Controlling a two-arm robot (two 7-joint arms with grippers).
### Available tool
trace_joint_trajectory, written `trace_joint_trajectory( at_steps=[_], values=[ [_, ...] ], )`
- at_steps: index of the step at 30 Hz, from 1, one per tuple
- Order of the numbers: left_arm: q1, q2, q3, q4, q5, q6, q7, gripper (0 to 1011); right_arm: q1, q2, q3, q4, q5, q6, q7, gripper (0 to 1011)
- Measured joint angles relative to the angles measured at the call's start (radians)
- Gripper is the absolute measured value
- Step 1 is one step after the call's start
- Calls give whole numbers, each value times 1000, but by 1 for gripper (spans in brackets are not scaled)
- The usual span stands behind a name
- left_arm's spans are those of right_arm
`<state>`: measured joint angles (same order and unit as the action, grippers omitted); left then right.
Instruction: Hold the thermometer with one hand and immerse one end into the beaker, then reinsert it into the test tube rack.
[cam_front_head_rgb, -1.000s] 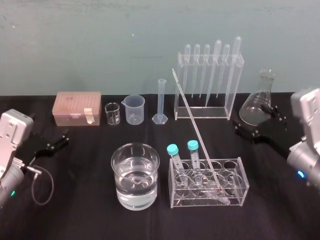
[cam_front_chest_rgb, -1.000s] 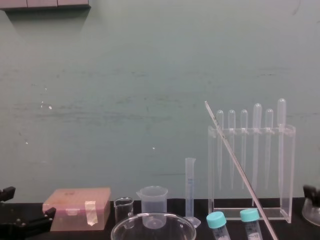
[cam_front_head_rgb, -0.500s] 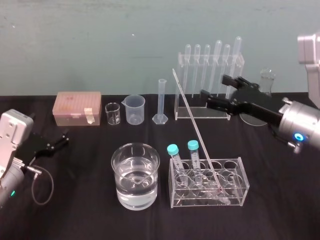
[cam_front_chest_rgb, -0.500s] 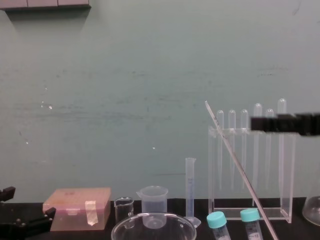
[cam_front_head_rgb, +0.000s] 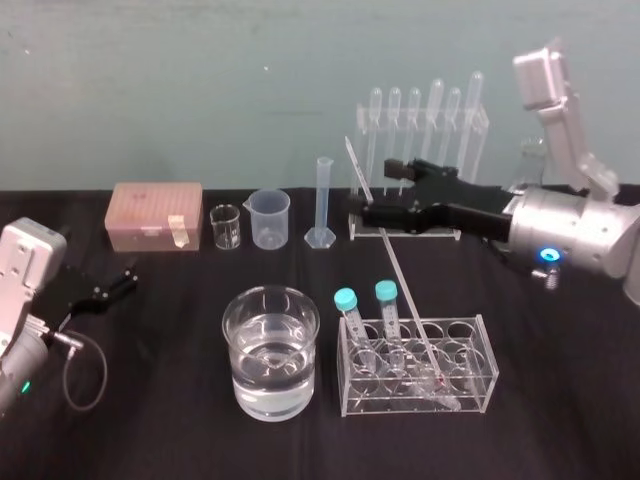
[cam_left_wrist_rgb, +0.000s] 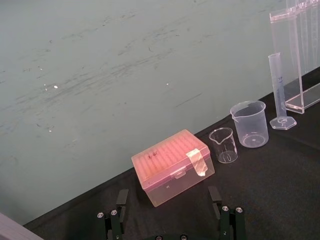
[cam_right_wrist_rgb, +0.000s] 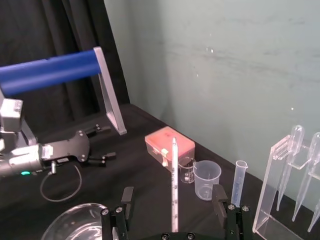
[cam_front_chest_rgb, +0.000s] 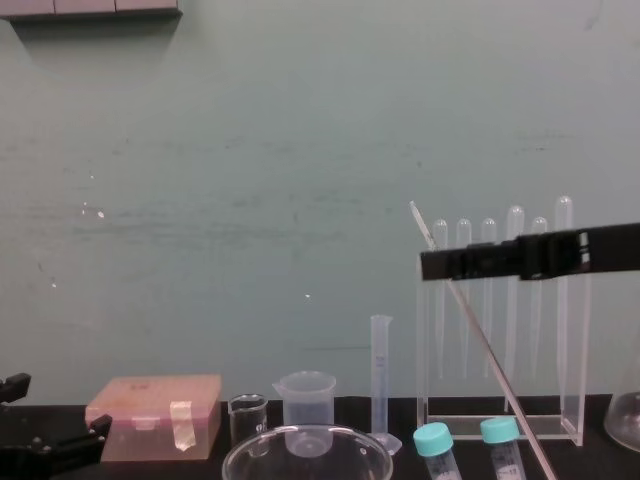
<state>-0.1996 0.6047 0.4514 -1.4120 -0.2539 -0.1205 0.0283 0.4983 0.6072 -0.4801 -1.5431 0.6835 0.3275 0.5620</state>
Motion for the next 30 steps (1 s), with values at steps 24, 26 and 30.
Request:
trace_joint_trajectory(
  at_steps=[24, 26, 30],
  values=[
    [0, 0, 0, 0, 0, 0, 0, 1008, 73, -24, -85, 74, -25, 13, -4, 1003],
    [0, 0, 0, 0, 0, 0, 0, 1008, 73, -24, -84, 74, -25, 13, -4, 1003],
    [0, 0, 0, 0, 0, 0, 0, 1008, 73, -25, -84, 73, -25, 13, -5, 964]
  ],
)
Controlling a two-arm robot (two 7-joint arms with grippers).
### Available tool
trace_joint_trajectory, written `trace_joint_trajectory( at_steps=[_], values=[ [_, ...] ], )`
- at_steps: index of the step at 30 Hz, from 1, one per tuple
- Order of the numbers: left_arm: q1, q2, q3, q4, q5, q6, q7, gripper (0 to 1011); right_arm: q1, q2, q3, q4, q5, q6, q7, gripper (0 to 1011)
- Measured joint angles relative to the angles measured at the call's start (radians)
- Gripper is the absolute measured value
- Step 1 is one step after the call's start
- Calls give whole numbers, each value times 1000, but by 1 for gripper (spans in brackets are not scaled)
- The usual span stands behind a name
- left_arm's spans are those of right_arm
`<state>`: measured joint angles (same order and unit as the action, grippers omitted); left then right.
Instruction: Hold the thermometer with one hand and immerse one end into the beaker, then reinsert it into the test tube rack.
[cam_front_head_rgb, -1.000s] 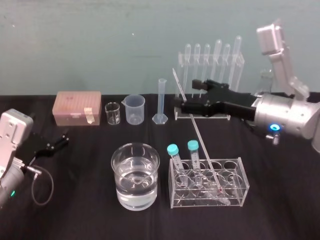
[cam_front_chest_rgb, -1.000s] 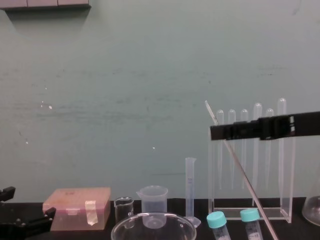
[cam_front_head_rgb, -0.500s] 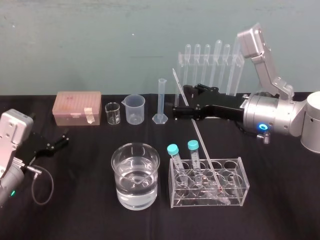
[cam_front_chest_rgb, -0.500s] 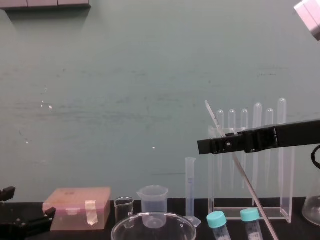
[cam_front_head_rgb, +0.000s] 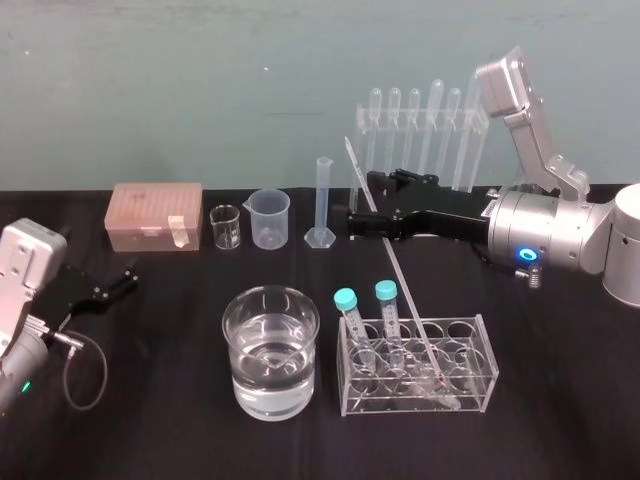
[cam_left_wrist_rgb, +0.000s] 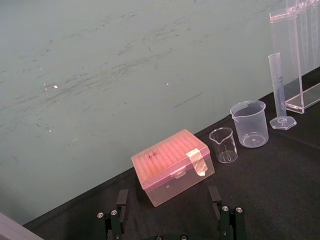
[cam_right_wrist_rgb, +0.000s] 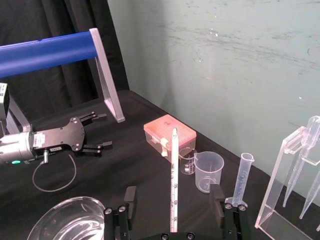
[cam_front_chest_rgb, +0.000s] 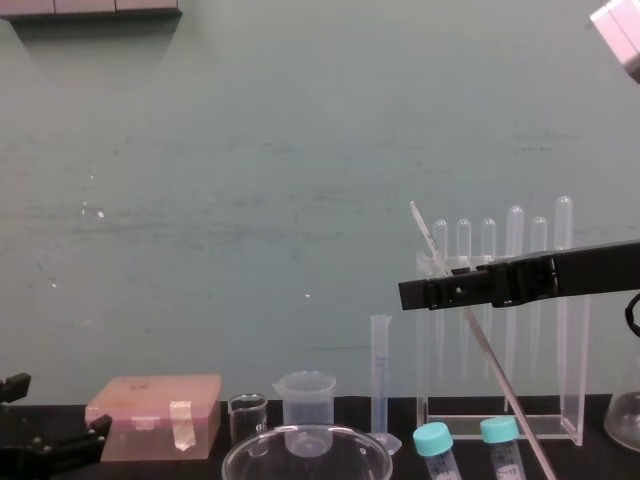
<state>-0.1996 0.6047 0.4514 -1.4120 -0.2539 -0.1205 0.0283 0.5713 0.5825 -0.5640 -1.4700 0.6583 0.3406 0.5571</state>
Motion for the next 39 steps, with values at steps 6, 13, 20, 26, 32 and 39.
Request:
trace_joint_trajectory(
  at_steps=[6, 13, 20, 26, 32, 39],
  values=[
    [0, 0, 0, 0, 0, 0, 0, 1008, 0, -1, 1, 0, 0, 0, -1, 812],
    [0, 0, 0, 0, 0, 0, 0, 1008, 0, -1, 1, 0, 0, -1, -1, 592],
    [0, 0, 0, 0, 0, 0, 0, 1008, 0, -1, 2, 0, 0, -1, -1, 366],
    [0, 0, 0, 0, 0, 0, 0, 1008, 0, -1, 2, 0, 0, -1, -1, 168],
    [0, 0, 0, 0, 0, 0, 0, 1008, 0, -1, 1, 0, 0, -1, -1, 56],
    [0, 0, 0, 0, 0, 0, 0, 1008, -4, -3, 4, 0, 5, -5, -2, 56]
  ],
)
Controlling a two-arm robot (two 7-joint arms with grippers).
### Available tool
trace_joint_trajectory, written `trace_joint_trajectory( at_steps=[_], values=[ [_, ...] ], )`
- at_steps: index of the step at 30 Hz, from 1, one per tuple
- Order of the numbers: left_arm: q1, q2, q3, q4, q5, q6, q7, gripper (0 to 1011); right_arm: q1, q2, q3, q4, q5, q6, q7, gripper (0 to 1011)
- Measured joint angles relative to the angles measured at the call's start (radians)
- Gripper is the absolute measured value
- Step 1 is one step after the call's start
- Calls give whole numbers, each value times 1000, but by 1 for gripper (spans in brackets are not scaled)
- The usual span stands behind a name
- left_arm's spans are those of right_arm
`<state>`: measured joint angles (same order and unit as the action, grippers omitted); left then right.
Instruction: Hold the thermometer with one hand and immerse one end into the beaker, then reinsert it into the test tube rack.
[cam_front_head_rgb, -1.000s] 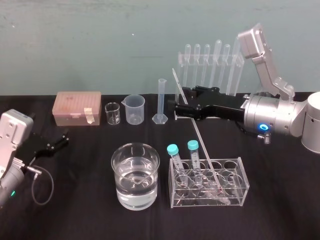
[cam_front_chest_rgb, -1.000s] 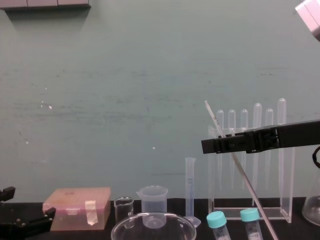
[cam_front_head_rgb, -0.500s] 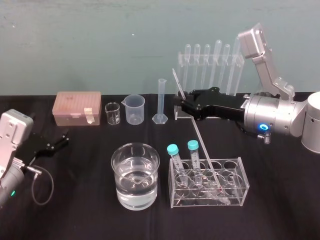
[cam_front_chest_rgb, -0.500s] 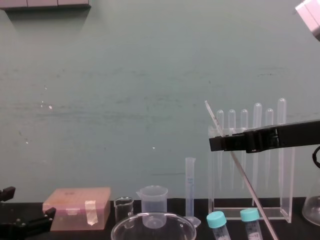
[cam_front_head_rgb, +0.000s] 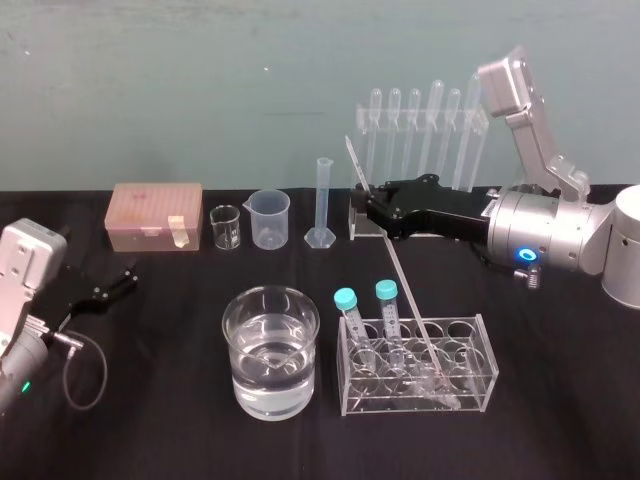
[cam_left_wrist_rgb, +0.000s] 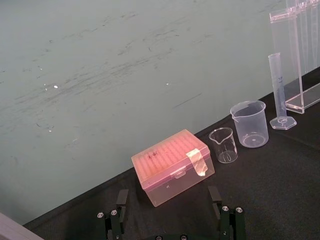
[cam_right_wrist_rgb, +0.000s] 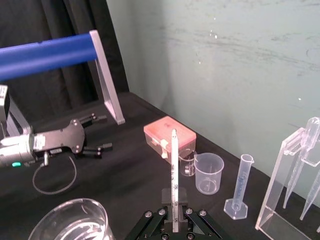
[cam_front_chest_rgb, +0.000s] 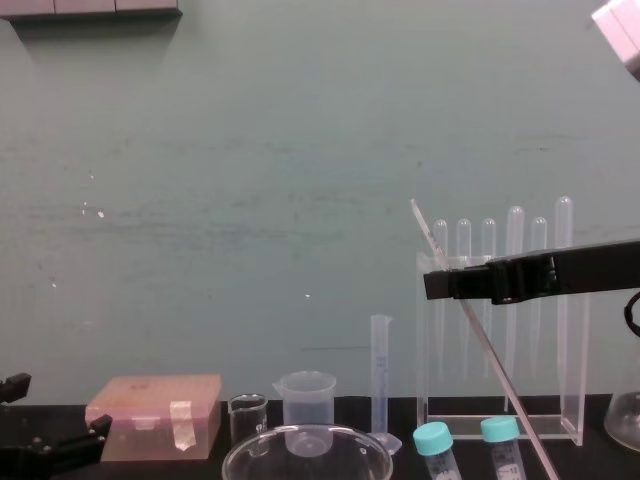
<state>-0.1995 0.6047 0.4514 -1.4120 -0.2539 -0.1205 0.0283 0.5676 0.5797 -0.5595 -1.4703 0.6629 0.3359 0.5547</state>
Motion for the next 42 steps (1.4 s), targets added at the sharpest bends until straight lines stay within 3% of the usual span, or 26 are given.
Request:
trace_joint_trajectory(
  at_steps=[9, 15, 22, 32, 37, 42],
  values=[
    [0, 0, 0, 0, 0, 0, 0, 1008, -39, -7, 32, -12, 32, -74, -17, 57],
    [0, 0, 0, 0, 0, 0, 0, 1008, -85, 4, 62, -32, 29, -180, -13, 57],
    [0, 0, 0, 0, 0, 0, 0, 1008, -186, 7, 128, -56, 50, -341, 15, 56],
    [0, 0, 0, 0, 0, 0, 0, 1008, -271, -17, 203, -67, 81, -469, 46, 56],
    [0, 0, 0, 0, 0, 0, 0, 1008, -274, -25, 231, -85, 98, -481, 64, 56],
    [0, 0, 0, 0, 0, 0, 0, 1008, -248, -23, 254, -115, 147, -430, 69, 56]
  ],
)
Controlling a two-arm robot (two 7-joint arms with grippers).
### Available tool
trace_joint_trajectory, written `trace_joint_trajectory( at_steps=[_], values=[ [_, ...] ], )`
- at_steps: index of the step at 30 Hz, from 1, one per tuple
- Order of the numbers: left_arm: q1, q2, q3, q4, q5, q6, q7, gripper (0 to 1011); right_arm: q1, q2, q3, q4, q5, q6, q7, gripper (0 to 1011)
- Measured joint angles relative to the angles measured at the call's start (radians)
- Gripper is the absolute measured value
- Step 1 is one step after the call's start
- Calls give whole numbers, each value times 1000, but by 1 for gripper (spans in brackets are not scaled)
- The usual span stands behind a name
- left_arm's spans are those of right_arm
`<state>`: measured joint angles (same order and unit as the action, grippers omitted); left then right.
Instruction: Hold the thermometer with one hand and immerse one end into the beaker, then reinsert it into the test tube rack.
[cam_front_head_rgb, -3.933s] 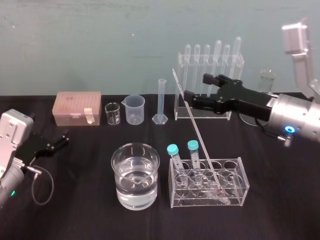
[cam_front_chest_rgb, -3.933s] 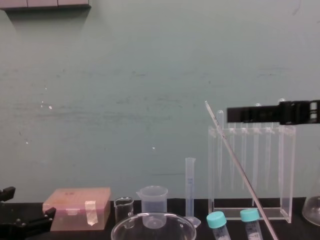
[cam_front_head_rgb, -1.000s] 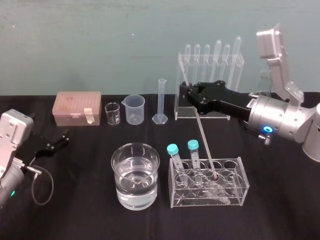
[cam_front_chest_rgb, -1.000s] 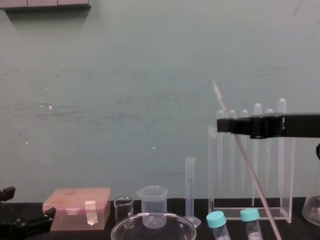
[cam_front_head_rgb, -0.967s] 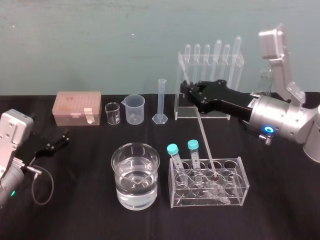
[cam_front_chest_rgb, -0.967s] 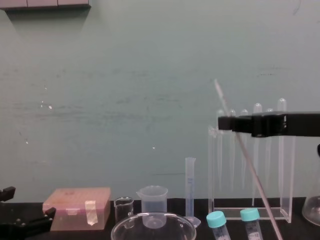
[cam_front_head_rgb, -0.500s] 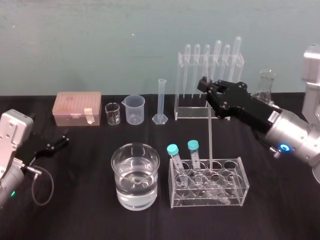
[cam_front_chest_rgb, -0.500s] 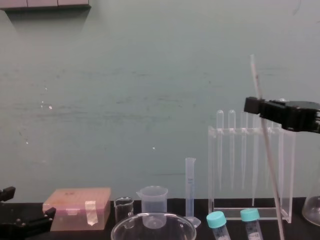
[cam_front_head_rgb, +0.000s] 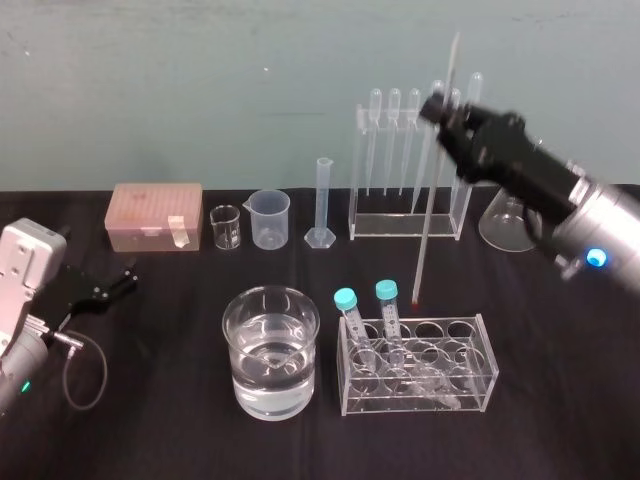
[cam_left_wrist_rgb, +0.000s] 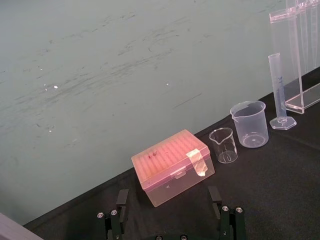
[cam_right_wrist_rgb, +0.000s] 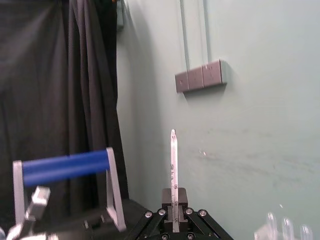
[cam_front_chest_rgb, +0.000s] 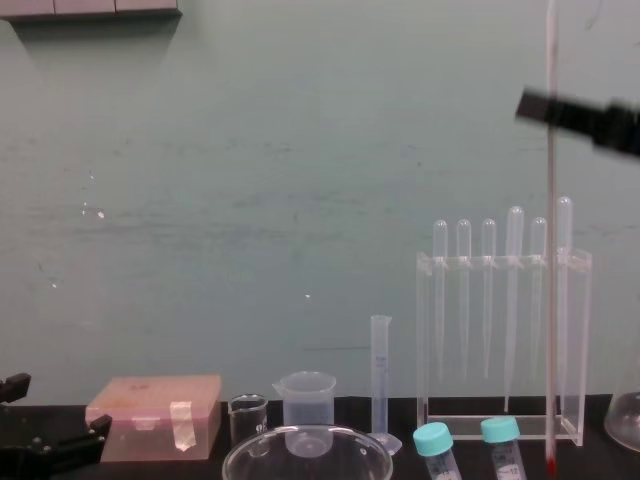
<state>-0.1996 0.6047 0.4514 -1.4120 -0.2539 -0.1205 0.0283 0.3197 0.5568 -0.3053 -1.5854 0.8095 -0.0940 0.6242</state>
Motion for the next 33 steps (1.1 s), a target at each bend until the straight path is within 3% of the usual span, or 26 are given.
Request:
trace_joint_trajectory(
  at_steps=[6, 11, 18, 22, 27, 33],
  values=[
    [0, 0, 0, 0, 0, 0, 0, 1008, 74, 18, 26, -34, 70, 78, -6, 56],
    [0, 0, 0, 0, 0, 0, 0, 1008, 148, 21, 14, -25, 77, 99, -11, 56],
    [0, 0, 0, 0, 0, 0, 0, 1008, 262, -35, -69, 43, 70, 100, 40, 56],
    [0, 0, 0, 0, 0, 0, 0, 1008, 308, -93, -134, 83, 86, 100, 91, 56],
    [0, 0, 0, 0, 0, 0, 0, 1008, 332, -146, -206, 120, 116, 116, 155, 56],
    [0, 0, 0, 0, 0, 0, 0, 1008, 347, -176, -272, 174, 119, 104, 217, 56]
  ],
)
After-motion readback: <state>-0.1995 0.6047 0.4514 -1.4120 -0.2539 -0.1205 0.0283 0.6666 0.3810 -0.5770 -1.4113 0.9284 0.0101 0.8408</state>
